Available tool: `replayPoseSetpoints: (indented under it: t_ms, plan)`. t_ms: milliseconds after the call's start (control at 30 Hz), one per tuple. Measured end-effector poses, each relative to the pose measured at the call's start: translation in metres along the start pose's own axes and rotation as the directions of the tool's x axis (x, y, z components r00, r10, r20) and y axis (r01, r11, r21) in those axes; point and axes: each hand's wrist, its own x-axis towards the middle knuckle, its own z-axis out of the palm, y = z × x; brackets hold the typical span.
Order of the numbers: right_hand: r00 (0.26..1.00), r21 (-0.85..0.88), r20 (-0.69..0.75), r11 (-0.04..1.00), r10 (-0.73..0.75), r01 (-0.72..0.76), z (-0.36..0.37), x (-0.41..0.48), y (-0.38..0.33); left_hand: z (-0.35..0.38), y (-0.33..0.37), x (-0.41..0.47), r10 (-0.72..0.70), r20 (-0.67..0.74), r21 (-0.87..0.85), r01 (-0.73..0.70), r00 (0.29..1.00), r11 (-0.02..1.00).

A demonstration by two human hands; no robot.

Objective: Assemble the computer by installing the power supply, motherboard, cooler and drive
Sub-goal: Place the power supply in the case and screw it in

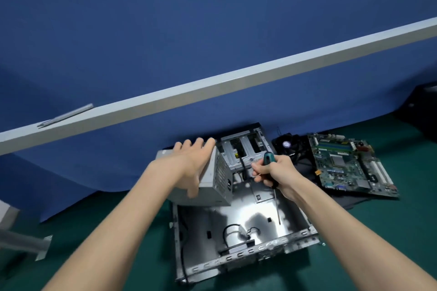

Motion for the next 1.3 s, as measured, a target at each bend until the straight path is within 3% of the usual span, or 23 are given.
replayPoseSetpoints:
  t_ms: [133, 267, 400, 700, 900, 1000, 1133, 1300]
  plan:
    - [0.999, 0.013, 0.017, 1.0, 0.028, -0.028, -0.035, 0.006, -0.004, 0.012, 0.055, 0.032, 0.023, 0.051, -0.075, -0.02, 0.998, 0.997]
    - [0.997, 0.061, 0.046, 0.996, 0.069, -0.072, -0.058, 0.009, -0.004, 0.033, 0.086, 0.056, -0.031, 0.107, -0.192, 0.052, 0.994, 0.98]
    - [0.993, 0.071, 0.054, 0.991, 0.109, -0.113, -0.071, 0.013, 0.001, 0.065, 0.097, 0.071, -0.082, 0.123, -0.325, 0.118, 0.989, 0.938]
    - [0.976, 0.054, 0.1, 0.979, 0.193, -0.199, -0.061, 0.023, 0.026, 0.131, 0.089, 0.085, -0.115, 0.049, -0.483, 0.124, 0.992, 0.867]
    - [0.96, 0.13, 0.126, 0.955, 0.252, -0.268, -0.04, 0.033, 0.041, 0.132, 0.069, 0.089, -0.054, -0.073, -0.492, 0.011, 0.996, 0.871]
    - [0.959, 0.134, 0.105, 0.951, 0.264, -0.277, -0.028, 0.037, 0.046, 0.132, 0.057, 0.092, -0.008, -0.06, -0.492, -0.022, 0.998, 0.87]
    - [0.972, 0.001, 0.07, 0.974, 0.224, -0.225, -0.007, 0.043, 0.05, 0.132, 0.051, 0.093, 0.033, -0.052, -0.492, -0.055, 0.998, 0.869]
    - [0.979, 0.046, 0.011, 0.978, 0.202, -0.202, 0.011, 0.05, 0.051, 0.134, 0.049, 0.096, 0.079, -0.033, -0.474, -0.085, 0.996, 0.876]
